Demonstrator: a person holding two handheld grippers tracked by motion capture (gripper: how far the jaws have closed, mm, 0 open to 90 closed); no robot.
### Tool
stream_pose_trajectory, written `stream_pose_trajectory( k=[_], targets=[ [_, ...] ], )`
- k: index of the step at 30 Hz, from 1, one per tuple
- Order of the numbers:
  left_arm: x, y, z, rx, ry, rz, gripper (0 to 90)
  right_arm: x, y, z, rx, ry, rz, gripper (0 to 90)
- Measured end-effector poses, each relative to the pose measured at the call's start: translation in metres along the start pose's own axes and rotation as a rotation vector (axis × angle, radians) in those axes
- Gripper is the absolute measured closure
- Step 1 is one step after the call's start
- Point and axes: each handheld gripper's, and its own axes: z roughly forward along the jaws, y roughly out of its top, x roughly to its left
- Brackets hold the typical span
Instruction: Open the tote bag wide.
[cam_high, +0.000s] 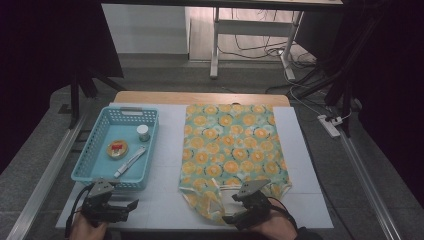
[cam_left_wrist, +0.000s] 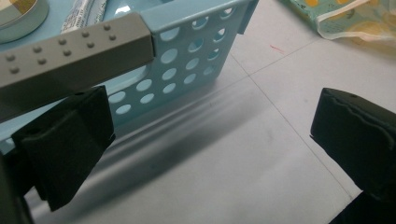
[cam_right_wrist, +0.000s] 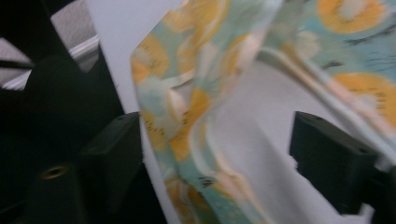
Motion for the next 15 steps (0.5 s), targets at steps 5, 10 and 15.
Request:
stream_pose_trajectory(
  k=[5, 10, 15],
  targets=[
    [0.000, 0.000, 0.000, -0.001, -0.002, 0.009, 0.0, 0.001, 0.000, 0.009, 0.063, 0.051, -0.022, 62.5],
    [0.000, 0.000, 0.000, 0.002, -0.004, 0.003, 0.0, 0.000, 0.005, -0.002, 0.027, 0.041, -0.037, 89.2],
    [0.000, 0.000, 0.000, 0.009, -0.005, 0.003, 0.0, -0.009, 0.013, -0.016, -0.021, 0.008, -0.023, 89.6]
  ],
)
